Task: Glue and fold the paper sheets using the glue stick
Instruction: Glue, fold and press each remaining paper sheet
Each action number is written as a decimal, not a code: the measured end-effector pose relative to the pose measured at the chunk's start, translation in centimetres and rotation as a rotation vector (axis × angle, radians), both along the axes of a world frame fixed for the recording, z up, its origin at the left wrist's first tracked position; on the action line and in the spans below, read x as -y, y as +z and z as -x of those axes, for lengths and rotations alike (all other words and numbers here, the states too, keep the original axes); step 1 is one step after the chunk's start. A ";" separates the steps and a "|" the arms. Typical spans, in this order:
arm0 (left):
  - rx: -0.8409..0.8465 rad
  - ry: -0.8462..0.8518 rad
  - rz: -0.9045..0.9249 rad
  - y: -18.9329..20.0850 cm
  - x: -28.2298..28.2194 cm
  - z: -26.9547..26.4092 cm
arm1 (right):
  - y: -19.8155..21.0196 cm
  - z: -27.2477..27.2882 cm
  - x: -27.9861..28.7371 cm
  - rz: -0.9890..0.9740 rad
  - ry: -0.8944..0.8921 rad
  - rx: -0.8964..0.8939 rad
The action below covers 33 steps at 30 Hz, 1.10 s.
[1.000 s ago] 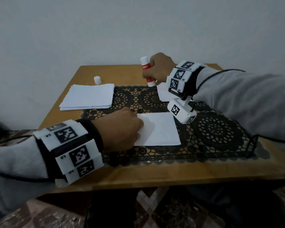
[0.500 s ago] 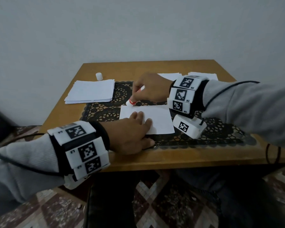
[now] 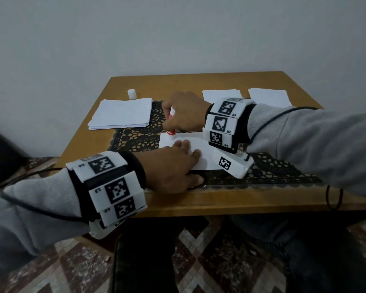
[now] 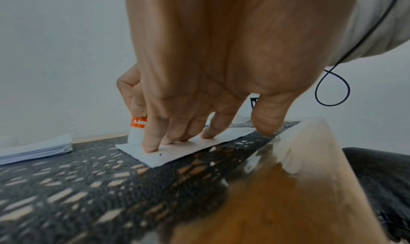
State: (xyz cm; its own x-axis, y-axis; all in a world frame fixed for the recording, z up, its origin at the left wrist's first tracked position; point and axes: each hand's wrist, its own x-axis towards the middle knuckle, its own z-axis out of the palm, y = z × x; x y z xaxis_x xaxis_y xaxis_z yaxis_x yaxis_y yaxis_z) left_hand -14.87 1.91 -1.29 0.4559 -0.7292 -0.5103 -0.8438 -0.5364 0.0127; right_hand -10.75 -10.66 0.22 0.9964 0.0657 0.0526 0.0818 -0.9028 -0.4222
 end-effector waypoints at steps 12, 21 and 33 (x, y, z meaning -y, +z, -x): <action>0.014 -0.011 0.000 0.1 0.1 0.1 | -0.2 0.6 1.7 0.039 -0.026 -0.022; 0.038 -0.024 0.028 -0.2 0.0 0.0 | 0.0 2.0 5.2 0.091 -0.091 -0.046; 0.159 -0.136 0.151 0.3 1.2 -3.3 | 1.6 3.9 8.0 0.280 -0.154 -0.028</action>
State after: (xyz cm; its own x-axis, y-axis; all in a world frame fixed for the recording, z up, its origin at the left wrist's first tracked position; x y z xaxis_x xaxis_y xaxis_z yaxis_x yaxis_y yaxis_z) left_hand -11.53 0.67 -0.97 0.4139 -0.8519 -0.3208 -0.9060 -0.4197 -0.0544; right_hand -14.69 -18.61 1.81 0.9966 -0.0783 0.0258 -0.0733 -0.9850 -0.1562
